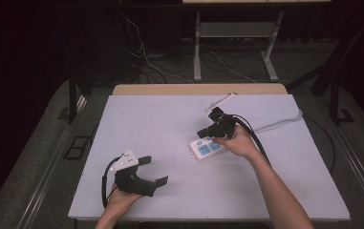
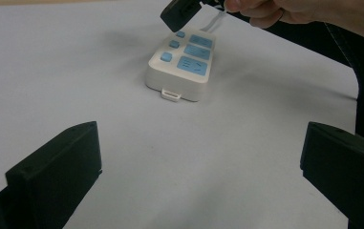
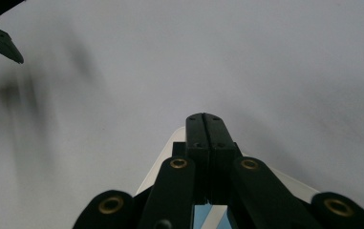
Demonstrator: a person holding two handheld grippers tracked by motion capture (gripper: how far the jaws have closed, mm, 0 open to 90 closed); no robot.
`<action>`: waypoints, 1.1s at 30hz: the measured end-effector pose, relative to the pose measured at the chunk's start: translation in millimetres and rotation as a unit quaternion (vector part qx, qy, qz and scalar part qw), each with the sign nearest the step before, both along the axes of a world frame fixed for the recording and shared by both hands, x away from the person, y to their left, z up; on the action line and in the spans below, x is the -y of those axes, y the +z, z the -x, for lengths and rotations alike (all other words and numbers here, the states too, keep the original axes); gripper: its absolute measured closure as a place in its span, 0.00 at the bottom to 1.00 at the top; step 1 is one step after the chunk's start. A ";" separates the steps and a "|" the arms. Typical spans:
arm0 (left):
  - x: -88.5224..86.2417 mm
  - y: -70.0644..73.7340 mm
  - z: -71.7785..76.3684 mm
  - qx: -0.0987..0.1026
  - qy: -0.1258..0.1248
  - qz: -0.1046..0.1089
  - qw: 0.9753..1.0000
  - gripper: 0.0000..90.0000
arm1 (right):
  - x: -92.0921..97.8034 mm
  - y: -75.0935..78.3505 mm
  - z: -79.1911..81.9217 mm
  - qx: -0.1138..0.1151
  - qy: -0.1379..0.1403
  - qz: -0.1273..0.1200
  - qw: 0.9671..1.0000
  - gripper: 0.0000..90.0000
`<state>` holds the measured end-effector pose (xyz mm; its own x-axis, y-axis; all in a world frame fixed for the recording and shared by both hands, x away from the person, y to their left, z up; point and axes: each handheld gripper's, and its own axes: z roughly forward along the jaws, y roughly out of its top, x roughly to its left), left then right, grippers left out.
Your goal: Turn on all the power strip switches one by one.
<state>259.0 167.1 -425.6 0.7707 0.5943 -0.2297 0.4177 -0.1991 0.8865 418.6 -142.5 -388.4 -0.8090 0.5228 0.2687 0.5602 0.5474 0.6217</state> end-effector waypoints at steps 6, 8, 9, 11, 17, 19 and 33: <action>-0.4 0.1 -0.2 0.000 0.001 0.000 1.000 0.00 | 2.6 -6.5 -5.7 -0.012 0.001 0.002 1.000 1.00; -0.6 0.2 -0.1 0.000 0.000 0.000 1.000 0.00 | 2.2 -9.5 -7.2 -0.016 0.001 -0.001 1.000 1.00; -0.7 0.2 -0.2 0.000 0.001 0.000 1.000 0.00 | 2.0 -10.7 -7.7 -0.018 0.002 0.001 1.000 1.00; -1.0 0.2 -0.4 0.000 0.001 0.000 1.000 0.00 | 0.5 -13.6 -8.6 -0.022 0.003 -0.001 1.000 1.00; -1.3 0.4 -0.3 0.000 0.002 0.001 1.000 0.00 | -1.0 -18.8 -9.6 -0.027 0.004 -0.003 1.000 1.00; -1.4 0.3 -0.4 0.000 0.002 0.001 1.000 0.00 | -1.7 -19.7 -9.1 -0.030 0.003 0.000 1.000 1.00; 0.3 -0.1 0.4 -0.001 -0.003 -0.003 1.000 0.00 | -10.9 -23.6 -1.8 0.000 0.030 0.035 0.999 1.00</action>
<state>258.6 166.8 -425.7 0.7743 0.5905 -0.2275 0.4178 -0.2070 0.8847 420.4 -131.5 -412.0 -0.8398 0.4905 0.2327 0.5246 0.6229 0.5804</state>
